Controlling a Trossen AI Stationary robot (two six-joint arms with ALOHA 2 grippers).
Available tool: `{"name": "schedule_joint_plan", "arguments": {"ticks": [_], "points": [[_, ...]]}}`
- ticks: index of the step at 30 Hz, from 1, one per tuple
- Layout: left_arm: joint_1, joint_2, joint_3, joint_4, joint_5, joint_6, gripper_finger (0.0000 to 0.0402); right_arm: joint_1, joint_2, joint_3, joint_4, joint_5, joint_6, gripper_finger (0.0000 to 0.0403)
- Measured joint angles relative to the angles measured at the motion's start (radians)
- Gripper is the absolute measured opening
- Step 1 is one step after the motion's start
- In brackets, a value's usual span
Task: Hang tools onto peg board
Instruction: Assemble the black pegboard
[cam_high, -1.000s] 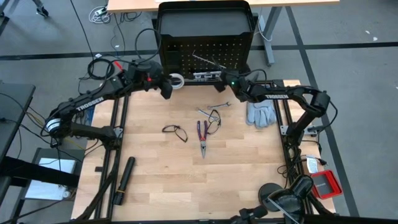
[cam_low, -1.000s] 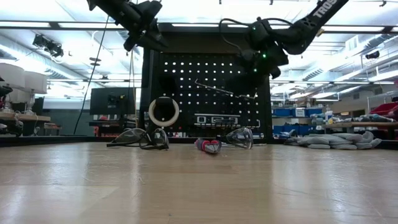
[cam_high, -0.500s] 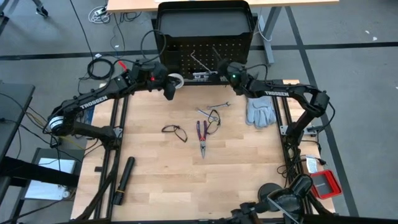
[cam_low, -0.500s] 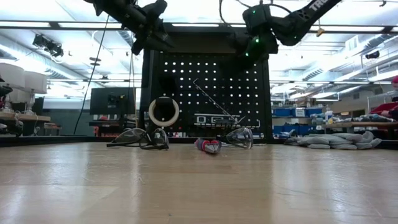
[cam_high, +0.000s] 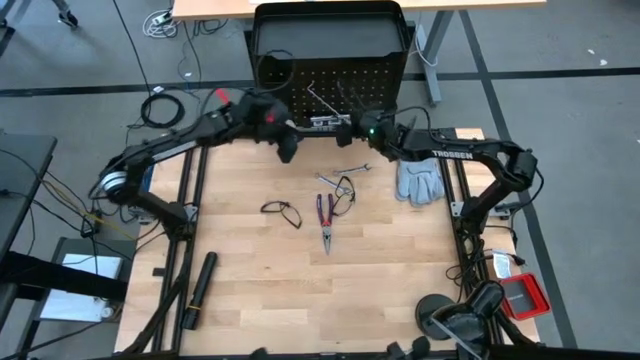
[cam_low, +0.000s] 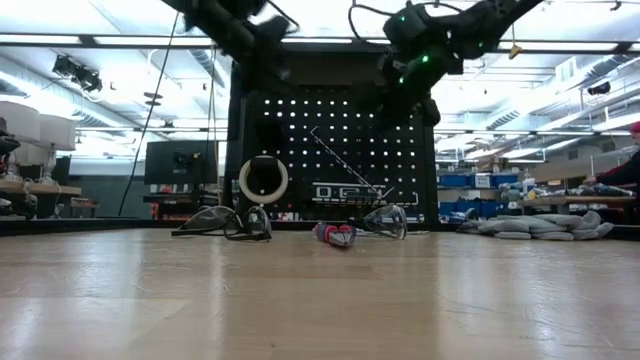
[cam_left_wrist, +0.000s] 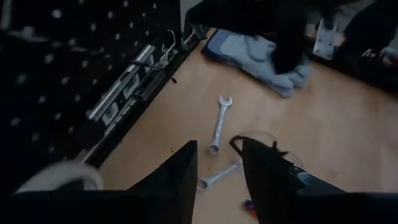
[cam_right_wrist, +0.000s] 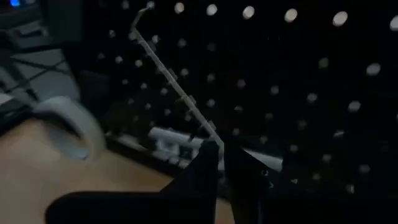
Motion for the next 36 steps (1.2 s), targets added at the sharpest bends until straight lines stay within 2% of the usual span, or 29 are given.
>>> {"name": "schedule_joint_plan", "arguments": {"ticks": [4, 9, 14, 16, 20, 26, 30, 33, 36], "points": [[0.000, 0.132, 0.114, -0.007, 0.033, 0.007, 0.0131, 0.011, -0.086, 0.022, -0.037, 0.001, 0.041, 0.0013], [0.006, 0.316, 0.245, 0.031, 0.176, -0.181, 0.0131, 0.016, -0.196, 0.068, -0.272, 0.007, 0.104, 0.0013], [-0.021, 0.449, 0.277, 0.176, 0.175, -0.371, 0.0131, 0.027, -0.326, 0.136, -0.462, 0.089, 0.066, 0.0012], [-0.040, 0.476, 0.277, 0.238, 0.105, -0.418, 0.0131, 0.025, -0.368, 0.145, -0.477, 0.090, 0.025, 0.0006], [-0.079, 0.500, 0.268, 0.339, -0.118, -0.485, 0.0131, 0.005, -0.443, 0.149, -0.513, 0.090, 0.015, 0.0013], [-0.132, 0.535, 0.230, 0.470, -0.367, -0.665, 0.0131, -0.001, -0.490, 0.148, -0.565, 0.090, -0.048, 0.0028], [-0.174, 0.551, 0.157, 0.600, -0.502, -0.812, 0.0131, -0.001, -0.493, 0.146, -0.579, 0.066, -0.105, 0.0021], [-0.201, 0.552, 0.086, 0.742, -0.574, -0.854, 0.0131, -0.002, -0.496, 0.146, -0.577, 0.063, -0.116, 0.0013], [-0.230, 0.550, 0.024, 0.817, -0.720, -0.878, 0.0131, -0.007, -0.497, 0.146, -0.578, 0.052, -0.162, 0.0009]]}}
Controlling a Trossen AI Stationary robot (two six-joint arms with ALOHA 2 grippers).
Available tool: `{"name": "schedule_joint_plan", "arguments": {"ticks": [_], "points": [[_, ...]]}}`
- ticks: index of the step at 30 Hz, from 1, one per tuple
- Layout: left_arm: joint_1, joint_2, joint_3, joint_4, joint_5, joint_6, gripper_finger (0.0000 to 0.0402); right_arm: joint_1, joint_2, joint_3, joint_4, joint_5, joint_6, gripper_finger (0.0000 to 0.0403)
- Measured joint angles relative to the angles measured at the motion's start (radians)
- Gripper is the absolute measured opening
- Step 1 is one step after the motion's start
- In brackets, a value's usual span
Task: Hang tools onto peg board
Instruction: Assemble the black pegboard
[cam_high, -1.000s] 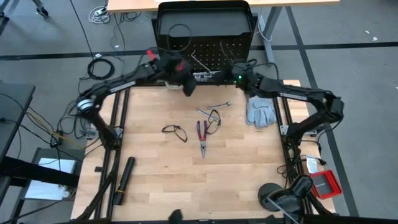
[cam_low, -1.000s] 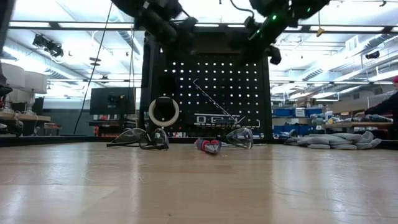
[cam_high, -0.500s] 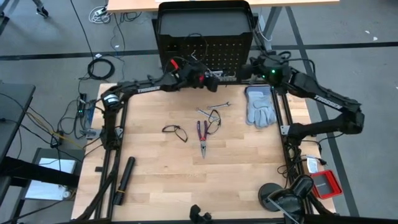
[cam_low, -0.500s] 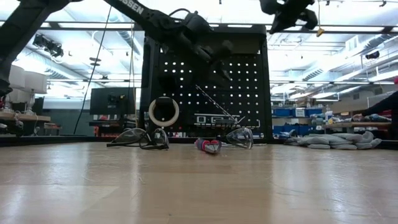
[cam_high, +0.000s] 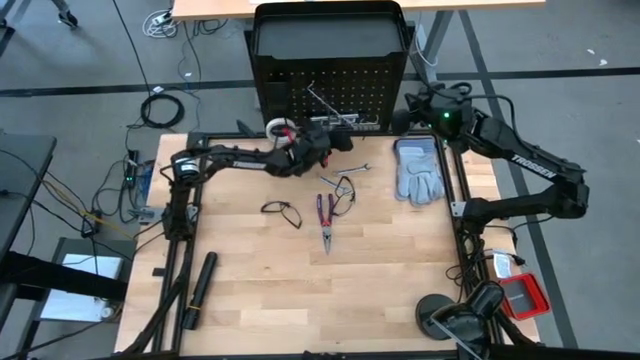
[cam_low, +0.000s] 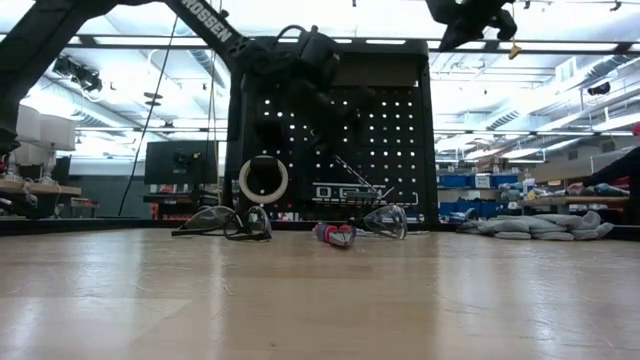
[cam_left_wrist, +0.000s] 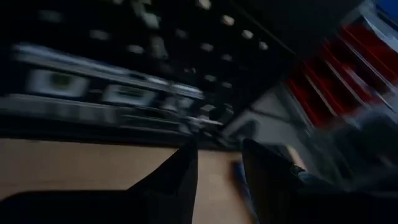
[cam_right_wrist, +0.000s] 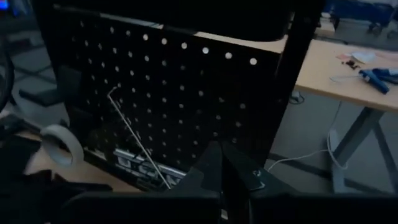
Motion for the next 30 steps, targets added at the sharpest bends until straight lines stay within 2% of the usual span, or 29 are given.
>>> {"name": "schedule_joint_plan", "arguments": {"ticks": [2, 3, 8, 10, 19, 26, 30], "points": [[-0.013, 0.023, -0.023, 0.074, -0.092, 0.015, 0.0131, -0.001, -0.002, 0.000, 0.001, -0.029, -0.045, 0.0013], [-0.015, 0.033, -0.032, 0.116, -0.105, 0.018, 0.0131, -0.001, -0.002, 0.000, 0.006, -0.047, -0.064, 0.0017], [-0.012, 0.137, -0.023, 0.363, -0.080, 0.061, 0.0135, 0.000, -0.002, 0.000, 0.022, -0.133, -0.079, 0.0047], [-0.013, 0.165, -0.007, 0.397, -0.074, 0.098, 0.0140, 0.000, -0.002, 0.000, 0.017, -0.147, -0.078, 0.0055], [0.001, 0.177, 0.038, 0.318, -0.121, 0.244, 0.0177, 0.001, -0.010, 0.000, -0.002, -0.154, -0.053, 0.0059], [0.034, 0.177, 0.039, 0.307, -0.173, 0.226, 0.0229, 0.001, -0.010, 0.000, -0.003, -0.170, -0.053, 0.0057], [0.054, 0.177, 0.039, 0.283, -0.186, 0.220, 0.0231, 0.001, -0.010, 0.000, -0.003, -0.181, -0.054, 0.0059]]}}
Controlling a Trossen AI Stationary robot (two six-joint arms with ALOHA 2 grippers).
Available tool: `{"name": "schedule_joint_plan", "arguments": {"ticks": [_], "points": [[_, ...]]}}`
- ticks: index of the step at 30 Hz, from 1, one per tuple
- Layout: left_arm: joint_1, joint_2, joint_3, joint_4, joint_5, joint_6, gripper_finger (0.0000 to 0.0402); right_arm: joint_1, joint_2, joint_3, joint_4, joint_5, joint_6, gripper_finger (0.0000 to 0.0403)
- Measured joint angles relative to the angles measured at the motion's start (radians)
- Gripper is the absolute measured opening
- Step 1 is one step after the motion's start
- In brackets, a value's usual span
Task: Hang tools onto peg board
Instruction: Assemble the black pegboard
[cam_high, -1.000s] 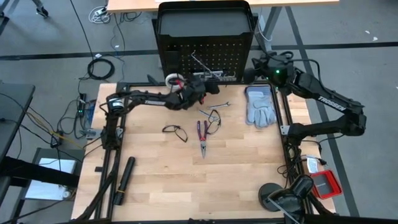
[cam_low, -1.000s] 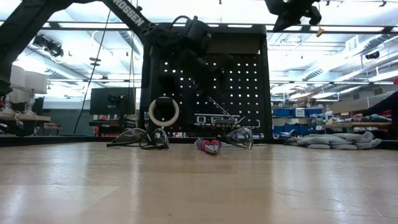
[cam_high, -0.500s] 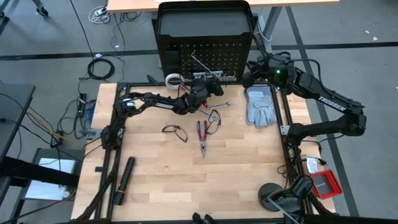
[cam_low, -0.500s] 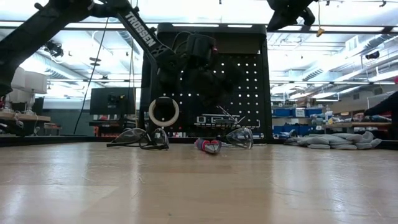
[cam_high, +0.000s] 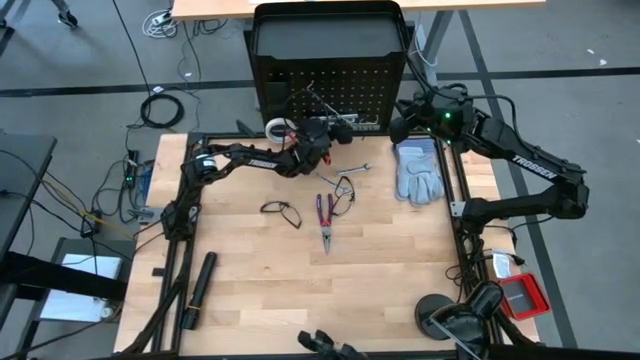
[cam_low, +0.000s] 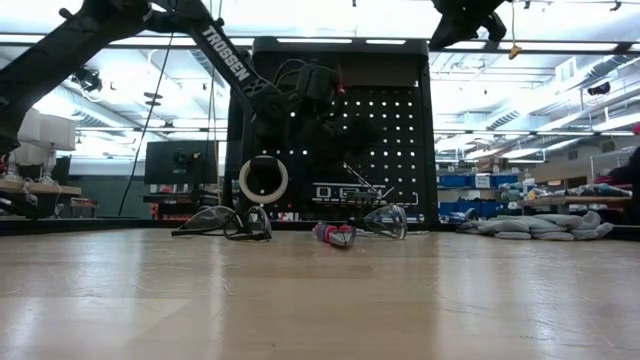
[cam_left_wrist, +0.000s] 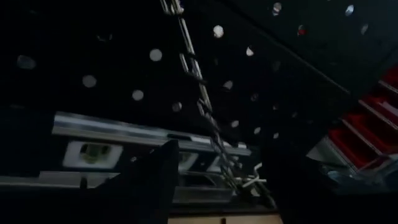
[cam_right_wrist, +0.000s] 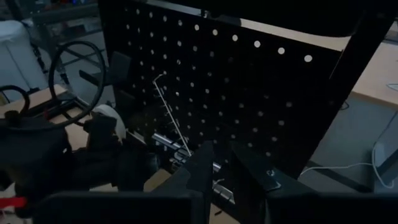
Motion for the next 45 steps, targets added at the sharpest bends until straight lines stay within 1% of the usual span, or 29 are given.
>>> {"name": "schedule_joint_plan", "arguments": {"ticks": [5, 7, 12, 14, 18, 20, 23, 29, 30, 36, 45], "points": [[0.026, 0.000, 0.000, 0.019, 0.000, 0.000, 0.0215, 0.000, 0.000, 0.000, -0.001, 0.000, -0.001, 0.0055], [0.035, 0.000, 0.000, 0.053, 0.005, -0.009, 0.0209, 0.000, 0.000, 0.000, -0.002, -0.001, -0.001, 0.0054], [0.041, 0.000, 0.056, 0.047, 0.012, 0.006, 0.0197, 0.000, -0.003, 0.000, -0.006, 0.000, -0.003, 0.0050], [0.040, 0.000, 0.092, -0.014, -0.009, 0.006, 0.0191, -0.001, -0.011, 0.000, -0.011, 0.005, -0.005, 0.0050], [0.043, -0.001, 0.158, -0.202, -0.028, -0.025, 0.0169, -0.008, -0.037, 0.000, -0.010, 0.032, -0.037, 0.0051], [0.047, -0.001, 0.175, -0.258, -0.029, -0.075, 0.0153, -0.015, -0.049, 0.000, -0.012, 0.041, -0.045, 0.0050], [0.055, -0.001, 0.177, -0.263, -0.034, -0.141, 0.0120, -0.024, -0.068, 0.000, -0.018, 0.051, -0.046, 0.0047], [0.068, -0.001, 0.176, -0.244, -0.030, -0.212, 0.0025, -0.034, -0.092, 0.000, -0.051, 0.053, -0.043, 0.0040], [0.068, -0.001, 0.176, -0.237, -0.029, -0.234, 0.0016, -0.034, -0.092, 0.000, -0.056, 0.054, -0.046, 0.0038], [0.063, -0.001, 0.176, -0.219, -0.018, -0.377, 0.0012, -0.036, -0.092, 0.000, -0.062, 0.054, -0.048, 0.0027], [0.057, -0.001, 0.176, -0.138, -0.002, -0.565, 0.0007, -0.083, -0.122, 0.000, -0.063, 0.054, -0.046, 0.0012]]}}
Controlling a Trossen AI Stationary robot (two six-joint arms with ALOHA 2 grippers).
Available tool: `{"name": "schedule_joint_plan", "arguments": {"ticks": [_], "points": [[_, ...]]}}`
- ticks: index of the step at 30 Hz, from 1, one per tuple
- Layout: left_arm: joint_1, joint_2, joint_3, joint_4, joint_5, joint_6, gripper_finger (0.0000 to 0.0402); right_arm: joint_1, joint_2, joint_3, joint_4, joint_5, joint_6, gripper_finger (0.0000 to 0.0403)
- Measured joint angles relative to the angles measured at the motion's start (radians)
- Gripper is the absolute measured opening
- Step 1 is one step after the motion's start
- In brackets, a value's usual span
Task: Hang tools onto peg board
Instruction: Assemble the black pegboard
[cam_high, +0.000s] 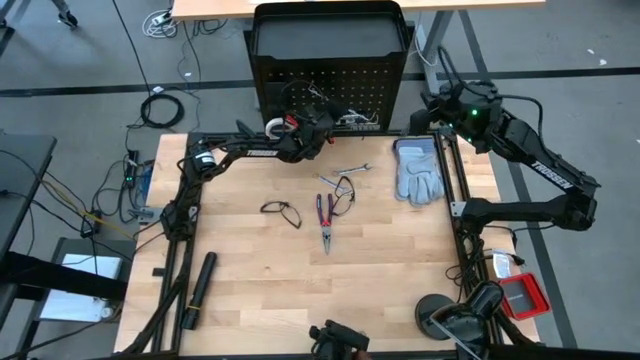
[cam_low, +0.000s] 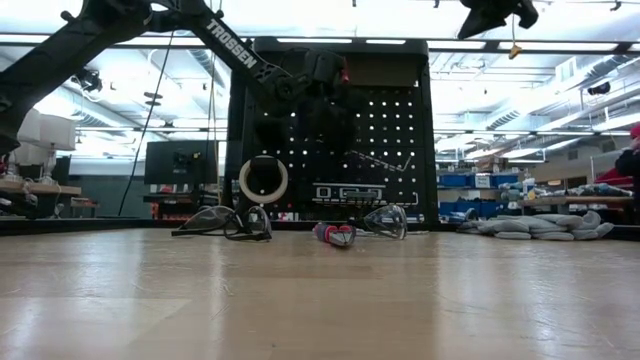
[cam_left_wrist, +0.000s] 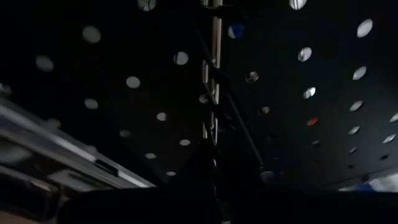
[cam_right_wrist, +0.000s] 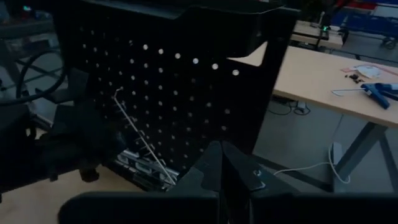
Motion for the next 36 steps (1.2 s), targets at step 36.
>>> {"name": "schedule_joint_plan", "arguments": {"ticks": [36], "points": [[-0.015, 0.005, 0.126, -0.029, -0.144, -0.221, 0.0005, -0.202, 0.250, 0.000, 0.049, -0.546, -0.214, 0.0076]]}}
